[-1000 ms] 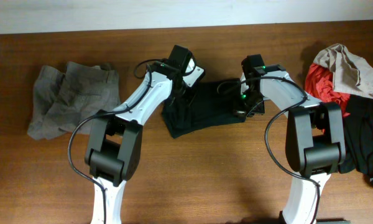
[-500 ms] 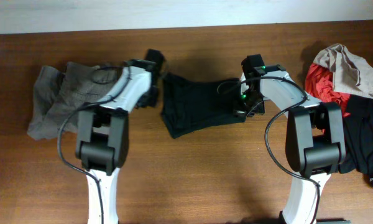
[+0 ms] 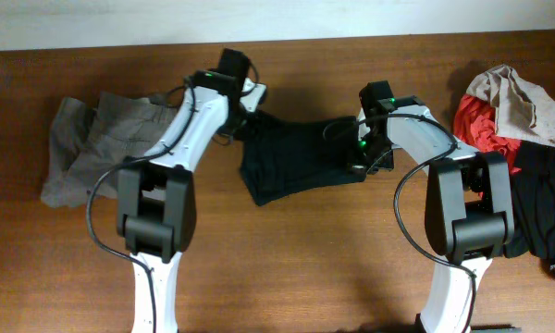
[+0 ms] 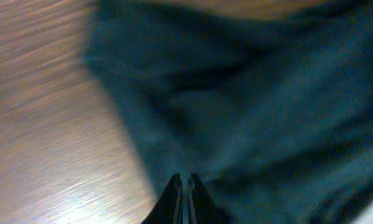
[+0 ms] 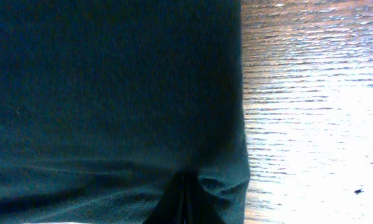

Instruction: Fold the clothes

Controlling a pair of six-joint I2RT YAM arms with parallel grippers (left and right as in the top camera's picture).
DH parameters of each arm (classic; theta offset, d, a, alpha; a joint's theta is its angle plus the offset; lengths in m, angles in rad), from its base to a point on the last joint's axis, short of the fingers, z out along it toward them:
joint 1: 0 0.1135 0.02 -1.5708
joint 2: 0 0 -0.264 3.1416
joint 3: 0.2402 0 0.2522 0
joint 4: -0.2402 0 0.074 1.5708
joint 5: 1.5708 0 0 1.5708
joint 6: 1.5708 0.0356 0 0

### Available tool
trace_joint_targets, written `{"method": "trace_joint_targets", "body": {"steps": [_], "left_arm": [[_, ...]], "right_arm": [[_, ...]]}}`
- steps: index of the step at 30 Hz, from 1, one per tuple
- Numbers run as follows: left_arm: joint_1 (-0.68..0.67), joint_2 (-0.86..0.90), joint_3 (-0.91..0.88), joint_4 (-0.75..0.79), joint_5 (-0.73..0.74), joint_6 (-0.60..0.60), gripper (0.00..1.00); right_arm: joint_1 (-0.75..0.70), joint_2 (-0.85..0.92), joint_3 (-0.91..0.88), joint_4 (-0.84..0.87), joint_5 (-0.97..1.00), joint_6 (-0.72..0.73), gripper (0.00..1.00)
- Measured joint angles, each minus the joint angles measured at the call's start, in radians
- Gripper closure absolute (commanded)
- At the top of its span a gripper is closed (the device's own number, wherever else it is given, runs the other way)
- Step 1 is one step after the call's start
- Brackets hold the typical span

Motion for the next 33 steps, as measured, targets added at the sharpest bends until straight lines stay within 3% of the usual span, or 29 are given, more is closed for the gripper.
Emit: {"method": "trace_joint_targets", "body": {"steps": [8,20,27,33], "left_arm": [[-0.106,0.001,0.000,0.074,-0.002,0.069,0.95],[-0.122,0.107,0.018,0.124,-0.091,0.098,0.99],[-0.145,0.109,0.032,0.068,-0.339,-0.002,0.99],[-0.081,0.118,0.037,-0.065,-0.535,-0.131,0.99]], "right_arm": [[0.000,0.000,0.000,-0.001,0.000,0.000,0.96],[0.000,0.000,0.001,-0.008,0.000,0.000,0.96],[0.000,0.000,0.001,-0.009,0.000,0.003,0.96],[0.000,0.000,0.001,-0.010,-0.001,0.003,0.96]]}}
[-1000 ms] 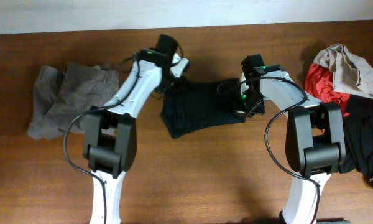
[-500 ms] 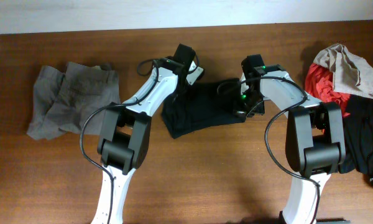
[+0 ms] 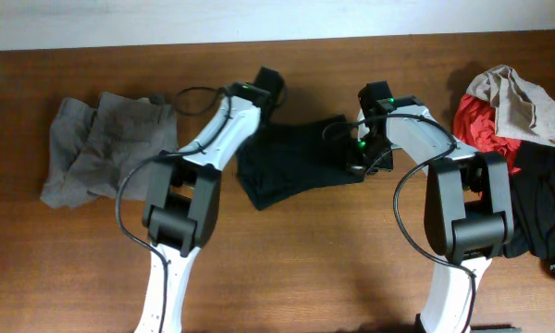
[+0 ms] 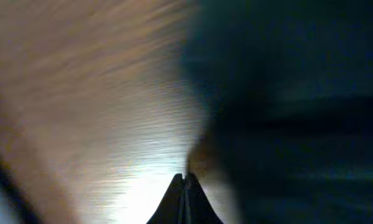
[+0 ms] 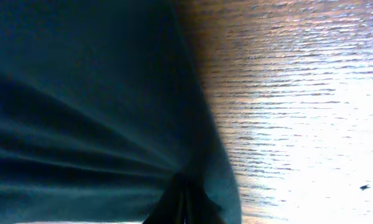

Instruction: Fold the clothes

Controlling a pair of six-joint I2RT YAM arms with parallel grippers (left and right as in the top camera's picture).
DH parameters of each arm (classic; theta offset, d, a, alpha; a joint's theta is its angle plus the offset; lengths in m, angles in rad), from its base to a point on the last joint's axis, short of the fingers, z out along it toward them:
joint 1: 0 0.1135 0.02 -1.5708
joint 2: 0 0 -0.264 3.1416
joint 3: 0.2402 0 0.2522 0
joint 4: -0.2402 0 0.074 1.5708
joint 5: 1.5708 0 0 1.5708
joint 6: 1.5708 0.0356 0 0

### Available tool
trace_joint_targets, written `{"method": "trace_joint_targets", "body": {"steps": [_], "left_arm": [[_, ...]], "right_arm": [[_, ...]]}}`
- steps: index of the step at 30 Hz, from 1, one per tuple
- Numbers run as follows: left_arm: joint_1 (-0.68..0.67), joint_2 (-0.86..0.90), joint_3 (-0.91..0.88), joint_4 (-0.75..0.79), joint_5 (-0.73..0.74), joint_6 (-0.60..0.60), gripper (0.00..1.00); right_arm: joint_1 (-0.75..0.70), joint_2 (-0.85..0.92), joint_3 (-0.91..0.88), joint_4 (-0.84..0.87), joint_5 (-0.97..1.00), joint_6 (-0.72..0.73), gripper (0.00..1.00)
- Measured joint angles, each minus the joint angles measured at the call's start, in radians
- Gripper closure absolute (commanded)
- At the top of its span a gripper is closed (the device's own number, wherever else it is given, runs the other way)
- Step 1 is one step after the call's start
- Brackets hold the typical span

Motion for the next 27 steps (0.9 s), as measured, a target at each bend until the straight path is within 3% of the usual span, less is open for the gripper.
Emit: {"method": "trace_joint_targets", "body": {"steps": [5,10,18,27], "left_arm": [[0.156,0.031,0.040,-0.144,-0.093,-0.060,0.99],[0.188,0.025,0.165,-0.215,0.055,-0.072,0.98],[0.074,-0.020,0.174,-0.315,0.407,-0.020,0.94],[-0.095,-0.021,0.159,-0.210,0.521,-0.009,0.90]], "right_arm": [[0.000,0.000,0.000,-0.005,0.000,0.003,0.96],[0.000,0.000,0.000,-0.010,0.000,0.003,0.96],[0.000,0.000,0.000,-0.017,0.000,0.009,0.96],[0.000,0.000,0.000,-0.019,0.000,0.014,0.96]]}}
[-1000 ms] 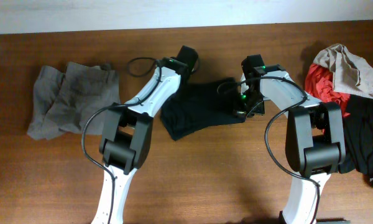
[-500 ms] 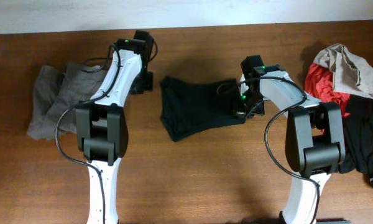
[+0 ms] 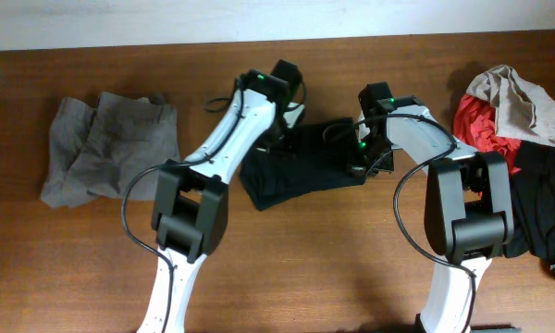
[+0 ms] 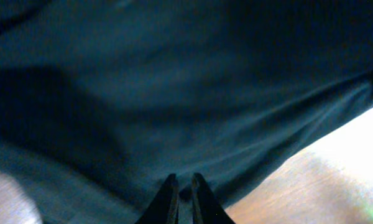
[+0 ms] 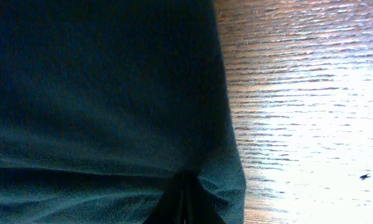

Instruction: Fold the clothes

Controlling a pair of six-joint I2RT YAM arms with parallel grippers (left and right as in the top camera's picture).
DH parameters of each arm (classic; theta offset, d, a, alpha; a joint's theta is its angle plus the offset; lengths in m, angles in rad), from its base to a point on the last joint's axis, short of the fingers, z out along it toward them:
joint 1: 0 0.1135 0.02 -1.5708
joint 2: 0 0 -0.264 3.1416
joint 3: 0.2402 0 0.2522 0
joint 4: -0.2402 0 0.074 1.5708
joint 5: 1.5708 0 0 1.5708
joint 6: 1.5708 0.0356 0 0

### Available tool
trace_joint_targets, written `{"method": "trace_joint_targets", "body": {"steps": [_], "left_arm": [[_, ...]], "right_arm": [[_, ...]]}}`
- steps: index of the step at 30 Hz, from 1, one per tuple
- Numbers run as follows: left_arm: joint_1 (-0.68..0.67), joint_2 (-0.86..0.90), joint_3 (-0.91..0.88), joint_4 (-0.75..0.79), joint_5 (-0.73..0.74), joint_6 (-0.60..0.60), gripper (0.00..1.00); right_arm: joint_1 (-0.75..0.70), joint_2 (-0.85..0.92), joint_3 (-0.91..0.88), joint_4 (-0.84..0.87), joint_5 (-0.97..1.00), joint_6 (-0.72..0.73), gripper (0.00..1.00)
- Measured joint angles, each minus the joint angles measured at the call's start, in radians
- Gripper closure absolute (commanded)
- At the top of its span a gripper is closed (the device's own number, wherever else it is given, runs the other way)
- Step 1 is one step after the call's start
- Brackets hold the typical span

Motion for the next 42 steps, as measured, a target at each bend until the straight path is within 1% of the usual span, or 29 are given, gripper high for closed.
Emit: {"method": "trace_joint_targets", "body": {"steps": [5,9,11,14,20,24,25,28,33,38,40,41,42], "left_arm": [[-0.019,-0.002,-0.105,0.070,0.013,0.000,0.90],[-0.017,-0.004,-0.185,0.070,0.026,0.000,0.91],[-0.017,-0.013,-0.203,0.042,0.028,0.003,0.96],[-0.017,-0.013,-0.217,-0.031,0.021,0.012,0.99],[-0.008,-0.013,-0.221,-0.129,-0.093,0.010,1.00],[0.037,-0.019,-0.224,-0.166,-0.213,-0.016,1.00],[0.064,-0.022,-0.227,-0.166,-0.254,-0.022,1.00],[0.134,-0.024,-0.227,-0.162,-0.315,-0.032,0.99],[0.218,-0.029,-0.227,-0.161,-0.341,-0.039,0.99],[0.223,-0.077,-0.222,-0.152,-0.303,-0.037,0.99],[0.211,-0.110,-0.206,-0.142,-0.292,-0.037,0.99],[0.207,-0.126,-0.198,-0.138,-0.290,-0.035,0.98],[0.201,-0.143,-0.189,-0.135,-0.287,-0.033,0.98]], "right_arm": [[0.000,0.000,0.000,-0.007,0.000,0.000,0.96],[0.000,0.000,0.000,-0.006,0.000,0.000,0.96],[0.000,0.000,0.000,-0.006,0.000,0.000,0.96],[0.000,0.000,0.000,-0.007,0.000,0.000,0.96],[0.000,0.000,0.000,-0.006,0.000,0.000,0.96],[0.000,0.000,0.000,-0.007,0.000,0.000,0.96],[0.000,0.000,-0.001,-0.006,0.000,0.000,0.96],[0.000,0.000,-0.001,-0.006,0.000,0.001,0.96],[0.000,0.000,-0.001,-0.006,0.000,0.000,0.96],[0.000,0.000,-0.001,-0.007,-0.009,-0.009,0.96],[-0.003,0.000,0.000,-0.015,-0.043,-0.057,0.93],[-0.005,0.000,-0.001,-0.019,-0.066,-0.080,0.89],[-0.007,0.000,-0.001,-0.023,-0.102,-0.111,0.84]]}}
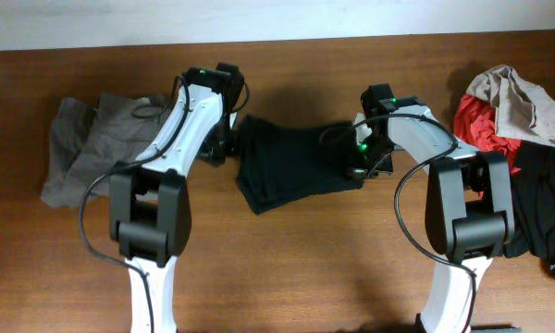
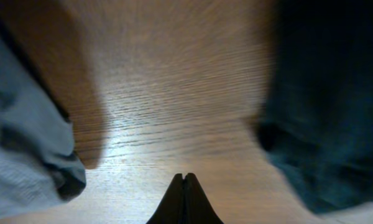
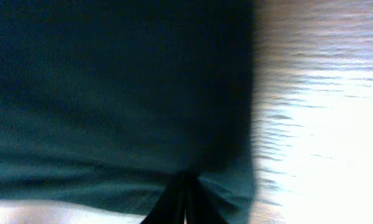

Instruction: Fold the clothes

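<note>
A black garment [image 1: 291,162] lies bunched in the middle of the table. My right gripper [image 1: 356,165] is shut on its right edge; in the right wrist view the dark fingers [image 3: 184,186] pinch the black cloth [image 3: 112,93]. My left gripper [image 1: 218,148] hovers over bare wood just left of the black garment, shut with nothing in it. The left wrist view shows its closed tips [image 2: 184,178] between a grey garment [image 2: 25,137] on the left and the black garment [image 2: 323,112] on the right.
The grey garment [image 1: 102,148] lies flat at the table's left. A pile of red, beige and black clothes [image 1: 518,120] sits at the right edge. Bare wooden table [image 1: 287,268] stretches along the front.
My left gripper has moved from above the black garment's upper middle to bare wood at its left edge, and its fingers have gone from slightly apart to shut. The right gripper still holds the right edge.
First my left gripper was at the black garment's upper left corner, then at its top edge, then over its upper middle, while the right gripper kept hold of the right edge. Now the left gripper is off the cloth, beside the grey garment.
</note>
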Controlling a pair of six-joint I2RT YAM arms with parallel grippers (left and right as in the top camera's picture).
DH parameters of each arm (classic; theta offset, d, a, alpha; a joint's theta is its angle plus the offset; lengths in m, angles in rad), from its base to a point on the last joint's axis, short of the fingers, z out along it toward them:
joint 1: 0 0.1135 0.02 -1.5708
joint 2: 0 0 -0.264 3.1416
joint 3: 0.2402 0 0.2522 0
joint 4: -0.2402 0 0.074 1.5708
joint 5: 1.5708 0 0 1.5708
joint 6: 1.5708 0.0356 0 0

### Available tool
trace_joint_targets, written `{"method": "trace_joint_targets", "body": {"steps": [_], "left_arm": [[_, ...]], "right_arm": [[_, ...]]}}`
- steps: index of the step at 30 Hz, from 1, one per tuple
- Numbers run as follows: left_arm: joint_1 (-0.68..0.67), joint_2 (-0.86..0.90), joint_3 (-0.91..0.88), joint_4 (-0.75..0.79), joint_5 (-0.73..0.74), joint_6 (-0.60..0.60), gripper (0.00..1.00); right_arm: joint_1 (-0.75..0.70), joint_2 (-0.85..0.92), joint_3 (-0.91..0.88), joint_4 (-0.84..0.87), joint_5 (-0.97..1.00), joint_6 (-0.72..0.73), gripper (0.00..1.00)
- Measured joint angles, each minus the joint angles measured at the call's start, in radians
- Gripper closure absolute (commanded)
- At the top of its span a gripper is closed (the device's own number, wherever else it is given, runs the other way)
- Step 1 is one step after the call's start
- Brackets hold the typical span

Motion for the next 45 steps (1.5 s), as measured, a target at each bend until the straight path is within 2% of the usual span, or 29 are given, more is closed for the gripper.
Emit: {"method": "trace_joint_targets", "body": {"steps": [1,2,3,4,5,7,13,15,17,19,24,29,33,39,41,45], "left_arm": [[-0.005,-0.018,0.011,0.000,0.003,0.002,0.96],[-0.007,-0.033,0.023,0.000,0.005,0.004,0.93],[-0.007,-0.047,0.035,0.000,0.006,0.007,0.89],[-0.006,-0.062,0.048,0.000,0.005,0.010,0.87],[-0.005,-0.076,0.063,-0.002,0.000,0.014,0.79],[0.000,-0.109,0.085,-0.012,-0.012,0.016,0.69],[0.015,-0.227,0.179,-0.016,-0.058,0.029,0.45],[0.016,-0.272,0.224,-0.015,-0.066,0.035,0.36],[0.015,-0.319,0.270,-0.015,-0.072,0.040,0.21],[0.015,-0.362,0.311,-0.014,-0.074,0.042,0.15],[0.015,-0.476,0.375,-0.016,-0.077,0.048,0.01],[0.015,-0.534,0.376,-0.023,-0.078,0.048,0.01],[0.015,-0.557,0.376,-0.026,-0.078,0.048,0.01],[0.015,-0.574,0.376,-0.045,-0.078,0.048,0.01],[0.015,-0.576,0.375,-0.051,-0.078,0.048,0.01],[0.015,-0.576,0.376,-0.061,-0.078,0.048,0.01]], "right_arm": [[-0.002,0.000,0.000,0.000,-0.042,-0.030,0.72],[-0.004,-0.002,0.000,-0.001,-0.077,-0.051,0.50],[-0.006,-0.005,0.001,-0.004,-0.110,-0.078,0.36],[-0.009,-0.016,0.001,-0.009,-0.153,-0.092,0.26],[-0.014,-0.034,0.002,-0.011,-0.185,-0.108,0.17],[-0.027,-0.074,0.008,-0.011,-0.226,-0.130,0.13],[-0.127,-0.193,0.047,-0.010,-0.293,-0.144,0.12],[-0.161,-0.193,0.050,-0.009,-0.301,-0.143,0.12],[-0.202,-0.175,0.050,-0.008,-0.307,-0.144,0.11],[-0.219,-0.153,0.050,-0.005,-0.310,-0.148,0.11],[-0.223,-0.074,0.050,0.027,-0.315,-0.158,0.11],[-0.222,-0.005,0.050,0.068,-0.319,-0.161,0.13],[-0.220,0.054,0.050,0.109,-0.352,-0.165,0.20],[-0.191,0.075,0.050,0.119,-0.412,-0.167,0.25],[-0.166,0.076,0.050,0.121,-0.412,-0.166,0.34],[-0.101,0.087,0.050,0.130,-0.390,-0.174,0.76]]}}
